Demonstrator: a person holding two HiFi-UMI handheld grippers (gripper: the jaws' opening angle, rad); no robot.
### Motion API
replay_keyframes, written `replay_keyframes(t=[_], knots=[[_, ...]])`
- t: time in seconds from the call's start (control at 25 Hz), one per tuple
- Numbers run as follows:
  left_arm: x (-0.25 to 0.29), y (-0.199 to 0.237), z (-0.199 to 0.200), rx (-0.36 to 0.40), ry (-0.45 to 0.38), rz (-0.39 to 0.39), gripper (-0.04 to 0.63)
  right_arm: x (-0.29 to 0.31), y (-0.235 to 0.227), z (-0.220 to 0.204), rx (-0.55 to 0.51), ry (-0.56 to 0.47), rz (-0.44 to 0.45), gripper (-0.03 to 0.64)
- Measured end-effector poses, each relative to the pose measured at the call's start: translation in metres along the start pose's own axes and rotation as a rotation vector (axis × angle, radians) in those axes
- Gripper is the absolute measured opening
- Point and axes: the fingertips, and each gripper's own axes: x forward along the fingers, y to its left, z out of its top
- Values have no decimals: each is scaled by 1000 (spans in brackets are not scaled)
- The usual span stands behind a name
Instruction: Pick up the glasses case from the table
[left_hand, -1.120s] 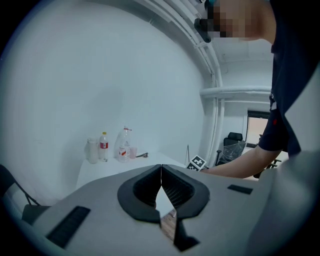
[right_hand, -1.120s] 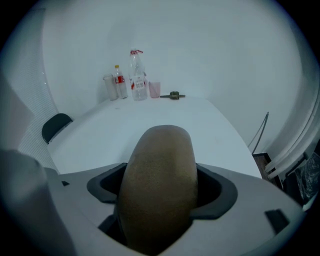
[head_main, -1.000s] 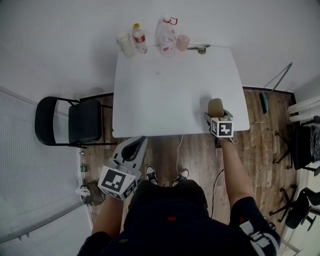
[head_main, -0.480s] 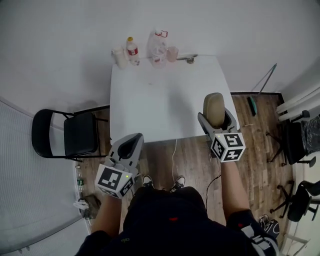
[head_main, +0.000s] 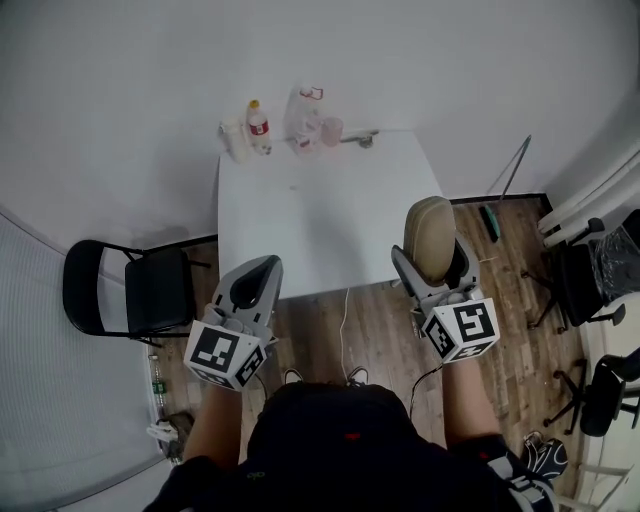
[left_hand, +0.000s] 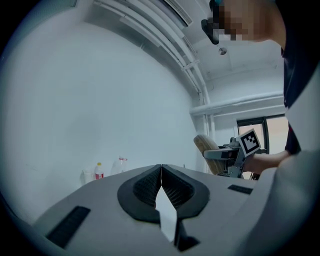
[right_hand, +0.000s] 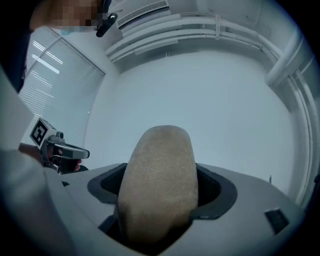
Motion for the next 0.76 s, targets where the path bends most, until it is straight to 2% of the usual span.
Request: replay_keyframes(t=[0.24,0.44,0.6,0.76], knots=[[1,-9,16,7,-22,-31,23,-24,7,34,-20,-73,-10,396],[3,-10,20,5,-32,-42,23,-27,10,45,-43,-86,-13,396],[1,-8,21,4,-35,-37,23,-28,10,49,14,-97,2,396],[-3,-7,22,2,-39,-31,23,-30,11,49,17,-100,-2,396]])
